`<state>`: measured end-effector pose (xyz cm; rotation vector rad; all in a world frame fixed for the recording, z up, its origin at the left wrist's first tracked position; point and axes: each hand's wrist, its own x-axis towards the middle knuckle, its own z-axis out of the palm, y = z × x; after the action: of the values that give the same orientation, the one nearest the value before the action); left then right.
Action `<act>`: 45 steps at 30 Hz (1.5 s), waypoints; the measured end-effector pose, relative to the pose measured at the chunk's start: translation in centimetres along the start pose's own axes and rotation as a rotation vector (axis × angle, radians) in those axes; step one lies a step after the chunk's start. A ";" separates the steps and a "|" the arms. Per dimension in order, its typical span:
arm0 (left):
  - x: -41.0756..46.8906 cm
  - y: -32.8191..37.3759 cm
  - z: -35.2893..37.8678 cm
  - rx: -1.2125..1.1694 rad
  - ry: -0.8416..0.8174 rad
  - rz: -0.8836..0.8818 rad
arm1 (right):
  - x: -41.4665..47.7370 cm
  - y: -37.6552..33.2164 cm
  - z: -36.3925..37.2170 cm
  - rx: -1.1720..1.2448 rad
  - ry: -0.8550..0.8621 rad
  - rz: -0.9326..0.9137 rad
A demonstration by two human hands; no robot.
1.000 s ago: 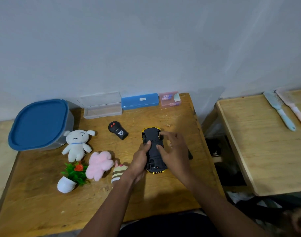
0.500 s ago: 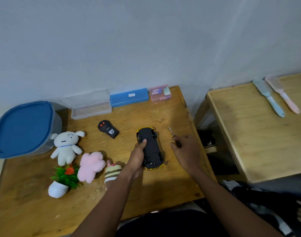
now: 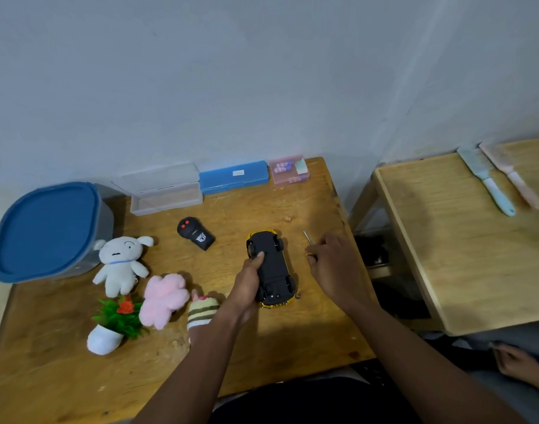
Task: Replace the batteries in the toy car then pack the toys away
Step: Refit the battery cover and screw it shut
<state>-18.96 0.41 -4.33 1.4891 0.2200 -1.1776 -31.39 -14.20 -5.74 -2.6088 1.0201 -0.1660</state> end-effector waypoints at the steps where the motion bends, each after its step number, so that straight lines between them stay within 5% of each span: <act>1: 0.0 0.0 0.0 -0.002 0.000 -0.002 | 0.0 0.0 -0.1 -0.002 -0.004 -0.004; 20: 0.3 -0.1 0.5 -0.021 -0.045 -0.013 | 0.3 0.7 0.4 -0.030 -0.008 -0.165; 28: 0.2 0.5 0.1 -0.011 -0.045 -0.013 | 1.0 -3.2 -0.5 0.425 0.172 0.059; 33: 0.1 0.8 0.1 0.000 -0.061 0.014 | 1.4 -4.8 -0.5 0.392 0.122 -0.119; 45: -0.6 1.6 -0.3 0.039 -0.028 0.082 | 1.8 -5.8 -0.3 0.394 0.079 -0.122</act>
<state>-17.98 0.48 -2.91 1.5008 0.1156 -1.1419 -26.43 -11.55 -3.43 -2.3161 0.7612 -0.4534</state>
